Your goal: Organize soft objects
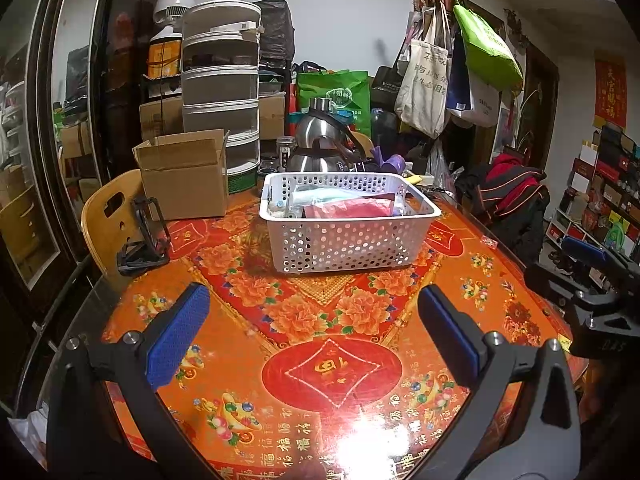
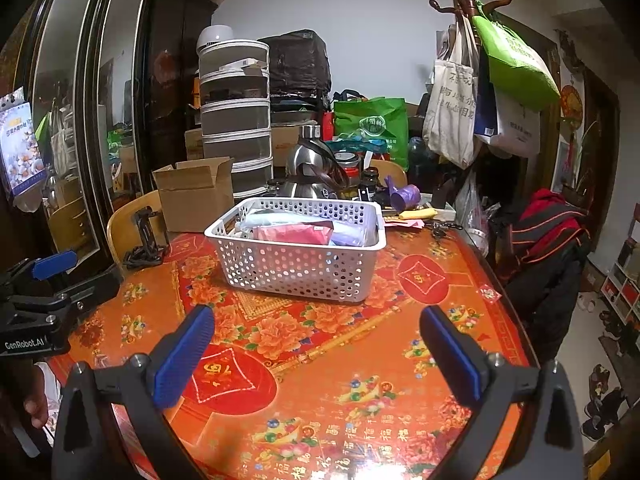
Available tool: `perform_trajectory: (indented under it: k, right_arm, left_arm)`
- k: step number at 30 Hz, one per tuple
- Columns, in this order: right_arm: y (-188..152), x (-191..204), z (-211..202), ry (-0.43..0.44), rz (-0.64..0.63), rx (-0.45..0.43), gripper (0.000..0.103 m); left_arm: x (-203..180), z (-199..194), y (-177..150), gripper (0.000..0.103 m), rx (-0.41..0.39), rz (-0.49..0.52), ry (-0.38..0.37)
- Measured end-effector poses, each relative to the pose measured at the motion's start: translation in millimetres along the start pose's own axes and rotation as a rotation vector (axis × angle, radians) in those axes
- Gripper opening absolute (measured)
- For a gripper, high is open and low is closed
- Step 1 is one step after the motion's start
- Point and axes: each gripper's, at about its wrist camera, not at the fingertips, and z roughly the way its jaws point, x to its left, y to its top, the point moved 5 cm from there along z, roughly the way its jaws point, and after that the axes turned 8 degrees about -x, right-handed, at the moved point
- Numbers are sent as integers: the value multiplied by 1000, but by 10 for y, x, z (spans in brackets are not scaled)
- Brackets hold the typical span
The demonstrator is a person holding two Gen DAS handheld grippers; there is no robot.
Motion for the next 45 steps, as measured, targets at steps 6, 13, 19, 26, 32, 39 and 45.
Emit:
perform_trajectory:
  k: [6, 13, 19, 26, 32, 39, 45]
  right_arm:
    - [-6, -9, -2, -3, -4, -3, 102]
    - [-7, -11, -4, 1, -1, 1, 102]
    - [-6, -11, -4, 1, -2, 0, 102]
    - [-9, -10, -3, 1, -3, 1, 102]
    - [-11, -22, -4, -1, -3, 1, 102]
    - [-14, -32, -6, -3, -4, 3, 102]
    - [-12, -34, -9, 1, -3, 3, 102]
  left_arm:
    - [-6, 5, -7, 103, 1, -1, 1]
    - [-13, 25, -27, 103, 4, 3, -1]
    - [-23, 32, -37, 103, 6, 4, -1]
    - [-21, 24, -29, 103, 5, 1, 0]
    - [-22, 27, -34, 103, 3, 2, -2]
    - [-27, 24, -35, 103, 5, 1, -2]
    - [-50, 21, -49, 103, 3, 2, -5]
